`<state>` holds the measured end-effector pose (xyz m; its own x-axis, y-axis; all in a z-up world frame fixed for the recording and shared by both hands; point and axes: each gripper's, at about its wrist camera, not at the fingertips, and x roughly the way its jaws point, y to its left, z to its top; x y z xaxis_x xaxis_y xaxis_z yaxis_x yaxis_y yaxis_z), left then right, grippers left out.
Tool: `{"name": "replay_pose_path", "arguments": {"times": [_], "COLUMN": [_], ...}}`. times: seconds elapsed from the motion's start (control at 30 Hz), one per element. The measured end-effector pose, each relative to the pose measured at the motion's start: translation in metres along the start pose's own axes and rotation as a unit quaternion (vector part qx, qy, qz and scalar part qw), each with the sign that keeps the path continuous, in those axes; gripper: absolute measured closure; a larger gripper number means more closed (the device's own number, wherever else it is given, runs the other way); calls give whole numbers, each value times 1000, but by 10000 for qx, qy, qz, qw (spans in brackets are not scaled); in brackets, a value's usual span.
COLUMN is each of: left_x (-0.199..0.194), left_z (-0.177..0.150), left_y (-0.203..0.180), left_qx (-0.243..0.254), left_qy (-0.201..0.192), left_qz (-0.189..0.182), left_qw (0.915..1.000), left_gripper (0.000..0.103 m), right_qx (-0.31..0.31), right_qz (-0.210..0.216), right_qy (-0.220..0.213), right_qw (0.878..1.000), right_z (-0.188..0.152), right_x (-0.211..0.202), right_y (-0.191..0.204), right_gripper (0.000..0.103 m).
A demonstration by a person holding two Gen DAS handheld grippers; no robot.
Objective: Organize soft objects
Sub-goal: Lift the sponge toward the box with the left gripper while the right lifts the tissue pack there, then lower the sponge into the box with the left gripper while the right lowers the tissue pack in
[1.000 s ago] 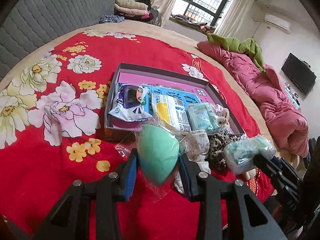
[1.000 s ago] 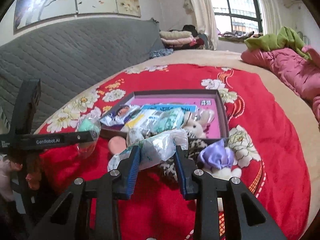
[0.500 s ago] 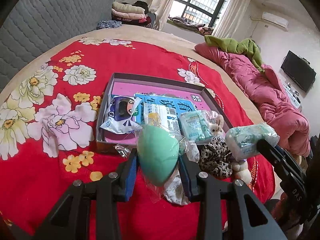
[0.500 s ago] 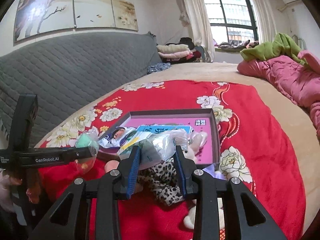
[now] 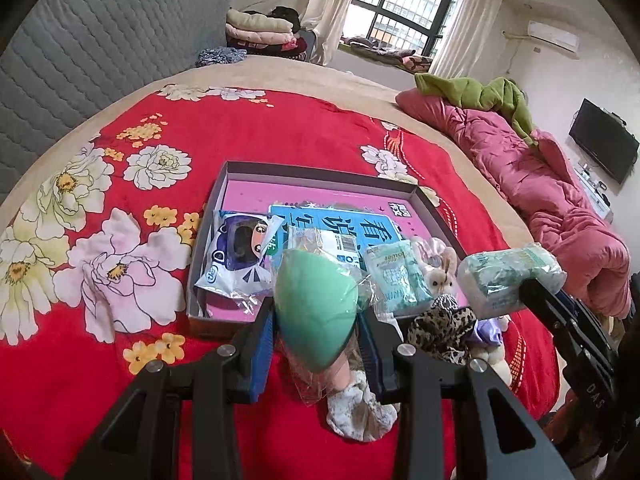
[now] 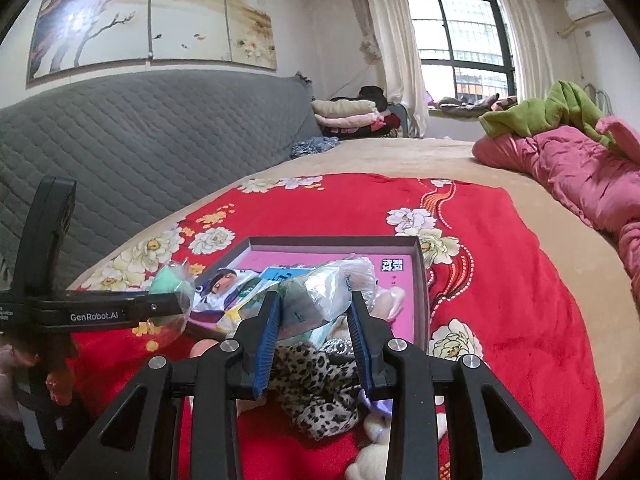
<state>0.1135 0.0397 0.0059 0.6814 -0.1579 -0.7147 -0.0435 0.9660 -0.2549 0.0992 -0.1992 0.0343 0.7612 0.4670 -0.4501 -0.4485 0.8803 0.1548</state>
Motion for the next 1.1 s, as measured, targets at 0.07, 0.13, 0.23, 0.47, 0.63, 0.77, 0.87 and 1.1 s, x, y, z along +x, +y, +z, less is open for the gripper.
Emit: {"name": "replay_pose_path", "arguments": {"times": [0.07, 0.13, 0.23, 0.47, 0.63, 0.77, 0.87, 1.1], "left_x": [2, 5, 9, 17, 25, 31, 35, 45], "left_z": [1, 3, 4, 7, 11, 13, 15, 16], "left_y": [0, 1, 2, 0, -1, -3, -3, -4], "left_qx": [-9, -31, -43, -39, -38, 2, -4, 11], "left_qy": [-4, -1, 20, 41, 63, 74, 91, 197], "left_qz": [30, 48, 91, 162, 212, 291, 342, 442], "left_qw": [10000, 10000, 9999, 9999, 9997, 9995, 9994, 9988], "left_gripper": [64, 64, 64, 64, 64, 64, 64, 64], "right_qx": [56, 85, 76, 136, 166, 236, 252, 289], "right_qz": [-4, -12, -22, 21, 16, -16, -36, -44], "right_qy": [6, -12, -46, -105, -142, -170, -150, -178], "right_qw": [10000, 10000, 10000, 9999, 9998, 9996, 9996, 9994], "right_z": [2, 3, 4, 7, 10, 12, 12, 13], "right_x": [4, 6, 8, 13, 16, 19, 23, 27], "right_y": [-4, -7, -9, -17, -23, -30, -34, -38], "right_gripper": [69, 69, 69, 69, 69, 69, 69, 69]}}
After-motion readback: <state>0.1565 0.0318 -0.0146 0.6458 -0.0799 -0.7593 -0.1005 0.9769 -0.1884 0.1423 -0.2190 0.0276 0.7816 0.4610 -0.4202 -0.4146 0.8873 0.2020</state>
